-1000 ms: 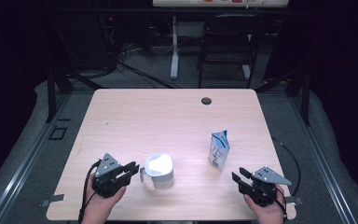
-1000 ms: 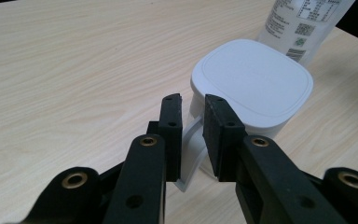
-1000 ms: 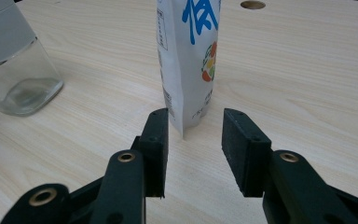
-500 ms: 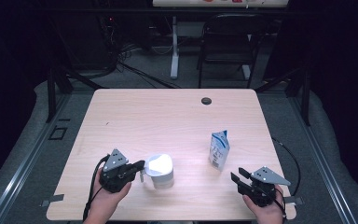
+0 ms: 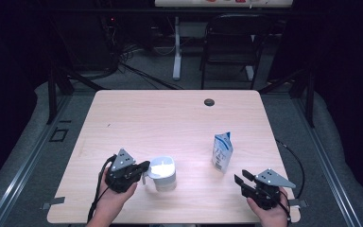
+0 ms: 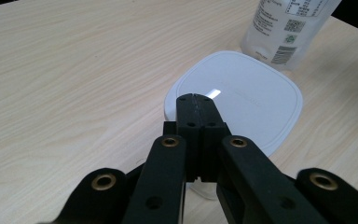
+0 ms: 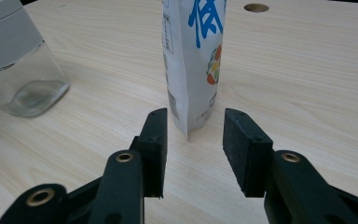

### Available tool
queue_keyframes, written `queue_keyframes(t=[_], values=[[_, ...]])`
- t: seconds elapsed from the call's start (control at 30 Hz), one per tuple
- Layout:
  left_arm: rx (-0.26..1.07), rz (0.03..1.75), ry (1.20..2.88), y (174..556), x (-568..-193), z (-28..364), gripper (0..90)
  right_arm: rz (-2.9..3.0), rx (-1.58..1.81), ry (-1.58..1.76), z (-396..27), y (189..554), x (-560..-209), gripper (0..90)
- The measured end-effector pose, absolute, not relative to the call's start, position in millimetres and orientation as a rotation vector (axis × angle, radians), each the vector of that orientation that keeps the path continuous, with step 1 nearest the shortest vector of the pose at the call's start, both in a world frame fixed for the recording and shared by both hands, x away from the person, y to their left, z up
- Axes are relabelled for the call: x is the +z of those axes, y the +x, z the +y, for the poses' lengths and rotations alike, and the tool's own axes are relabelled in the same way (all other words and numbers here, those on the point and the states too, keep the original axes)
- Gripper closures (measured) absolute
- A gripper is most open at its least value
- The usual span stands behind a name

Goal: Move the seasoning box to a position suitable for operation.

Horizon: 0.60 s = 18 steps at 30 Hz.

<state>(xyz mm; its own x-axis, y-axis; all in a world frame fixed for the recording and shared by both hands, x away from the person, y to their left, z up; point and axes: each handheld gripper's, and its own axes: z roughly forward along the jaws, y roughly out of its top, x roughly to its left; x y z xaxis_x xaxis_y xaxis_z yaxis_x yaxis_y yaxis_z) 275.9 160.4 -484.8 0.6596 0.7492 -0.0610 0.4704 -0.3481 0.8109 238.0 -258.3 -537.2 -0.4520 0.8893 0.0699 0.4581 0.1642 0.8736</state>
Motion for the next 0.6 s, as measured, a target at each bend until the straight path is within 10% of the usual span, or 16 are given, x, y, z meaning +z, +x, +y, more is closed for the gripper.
queue_keyframes(t=[0.6], values=[[0.412, 0.931, 2.074, 277.3, -479.8, 156.5, 90.0, 2.085, 1.211, 1.155, -230.3, 238.3, -523.7, 61.1]])
